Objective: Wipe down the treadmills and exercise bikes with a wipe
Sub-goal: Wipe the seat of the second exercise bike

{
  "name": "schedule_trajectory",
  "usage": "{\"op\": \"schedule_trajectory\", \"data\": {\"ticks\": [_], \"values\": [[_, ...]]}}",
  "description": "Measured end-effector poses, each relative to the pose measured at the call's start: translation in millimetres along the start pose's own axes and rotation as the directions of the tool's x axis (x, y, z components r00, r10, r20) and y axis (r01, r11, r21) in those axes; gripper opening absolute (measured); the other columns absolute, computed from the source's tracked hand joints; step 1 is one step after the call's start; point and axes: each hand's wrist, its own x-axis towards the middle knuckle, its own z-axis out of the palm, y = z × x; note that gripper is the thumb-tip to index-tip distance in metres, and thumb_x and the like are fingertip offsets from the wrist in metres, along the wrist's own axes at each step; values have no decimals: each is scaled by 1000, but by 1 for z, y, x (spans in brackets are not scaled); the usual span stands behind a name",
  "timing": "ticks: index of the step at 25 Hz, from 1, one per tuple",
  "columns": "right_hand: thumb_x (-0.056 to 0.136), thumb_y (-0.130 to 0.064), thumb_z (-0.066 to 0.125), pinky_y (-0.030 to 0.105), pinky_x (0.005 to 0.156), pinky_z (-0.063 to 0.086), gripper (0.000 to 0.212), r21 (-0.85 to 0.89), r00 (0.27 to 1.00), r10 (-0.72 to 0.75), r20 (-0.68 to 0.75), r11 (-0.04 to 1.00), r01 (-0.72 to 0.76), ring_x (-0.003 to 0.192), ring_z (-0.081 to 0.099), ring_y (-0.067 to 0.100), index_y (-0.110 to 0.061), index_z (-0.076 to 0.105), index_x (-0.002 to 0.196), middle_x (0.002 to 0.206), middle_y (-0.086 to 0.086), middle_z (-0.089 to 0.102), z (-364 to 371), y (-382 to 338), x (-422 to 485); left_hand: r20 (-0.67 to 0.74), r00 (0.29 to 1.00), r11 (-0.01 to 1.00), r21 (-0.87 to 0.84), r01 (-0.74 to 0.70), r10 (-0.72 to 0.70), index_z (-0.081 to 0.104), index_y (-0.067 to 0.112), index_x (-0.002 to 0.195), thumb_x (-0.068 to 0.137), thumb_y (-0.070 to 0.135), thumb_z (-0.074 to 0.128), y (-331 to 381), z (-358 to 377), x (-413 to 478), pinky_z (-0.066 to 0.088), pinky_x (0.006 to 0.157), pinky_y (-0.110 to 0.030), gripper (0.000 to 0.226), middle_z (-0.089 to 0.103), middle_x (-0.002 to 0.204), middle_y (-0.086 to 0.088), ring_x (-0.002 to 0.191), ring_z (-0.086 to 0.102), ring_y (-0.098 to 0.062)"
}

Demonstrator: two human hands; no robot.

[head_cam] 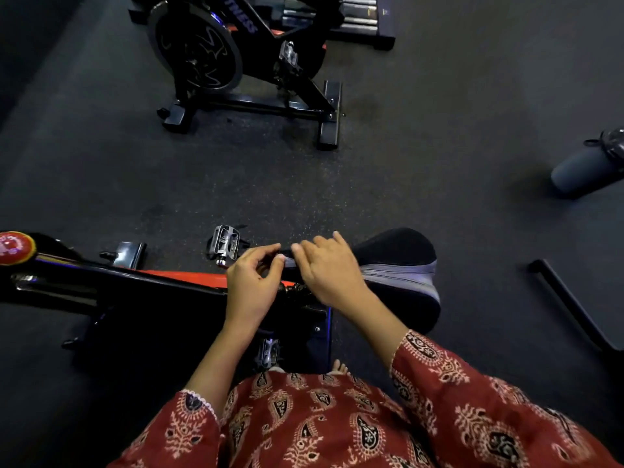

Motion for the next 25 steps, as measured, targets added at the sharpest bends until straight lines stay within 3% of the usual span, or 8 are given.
{"op": "schedule_trajectory", "data": {"ticks": [3,7,10,13,16,19,21,25], "values": [[87,-31,40,52,80,53,25,-50,1000,-3,-28,999,2,61,61,28,-18,61,83,68,5,61,3,29,-11,22,1000,1000,24,-6,5,72,5,103,87,4,65,2,-2,1,42,74,-1,17,67,97,1,83,58,6],[93,-32,32,62,99,36,46,-164,945,317,81,939,-301,80,64,33,-6,66,74,72,12,65,-4,94,-20,42,999,997,71,-23,20,71,6,106,89,8,64,5,-3,-1,47,84,-16,19,65,99,6,89,62,-7],[82,-23,48,49,69,52,28,-120,984,159,76,982,-149,50,61,32,-5,65,70,54,13,60,2,63,-5,43,998,992,113,-55,50,70,5,108,90,8,63,7,-4,-4,47,87,-21,20,63,102,7,95,61,-9],[88,-28,45,29,44,42,34,65,996,77,36,995,-79,41,57,28,-12,60,62,51,7,58,10,11,6,40,995,986,141,-91,87,70,4,108,89,7,63,6,-4,-5,44,86,-14,20,65,103,4,95,61,-11],[94,-31,38,32,55,45,40,92,998,3,-57,996,3,53,59,28,-14,57,64,57,5,58,8,41,-7,63,993,981,163,-107,98,69,4,111,90,7,62,7,-7,-7,38,87,-3,22,64,106,4,100,59,-10],[96,-32,33,45,88,46,43,-51,981,178,-79,982,-183,71,63,30,-12,62,71,69,6,62,-1,93,-29,113,982,954,245,-173,149,67,0,112,91,4,61,8,-8,-7,32,92,0,23,66,109,-4,103,57,-12],[96,-32,32,54,95,43,46,-102,971,233,-62,966,-238,75,63,30,-9,64,73,71,8,63,2,81,-26,162,966,919,310,-243,201,67,-2,110,90,2,59,9,-6,-4,31,95,-7,22,68,109,-12,103,61,-20],[95,-32,34,46,87,50,43,17,999,-10,-49,1000,11,61,62,29,-11,62,69,65,7,61,8,55,-19,357,893,817,404,-412,274,70,0,103,90,29,43,21,10,3,51,87,-34,41,71,98,-12,90,67,-29]]}}
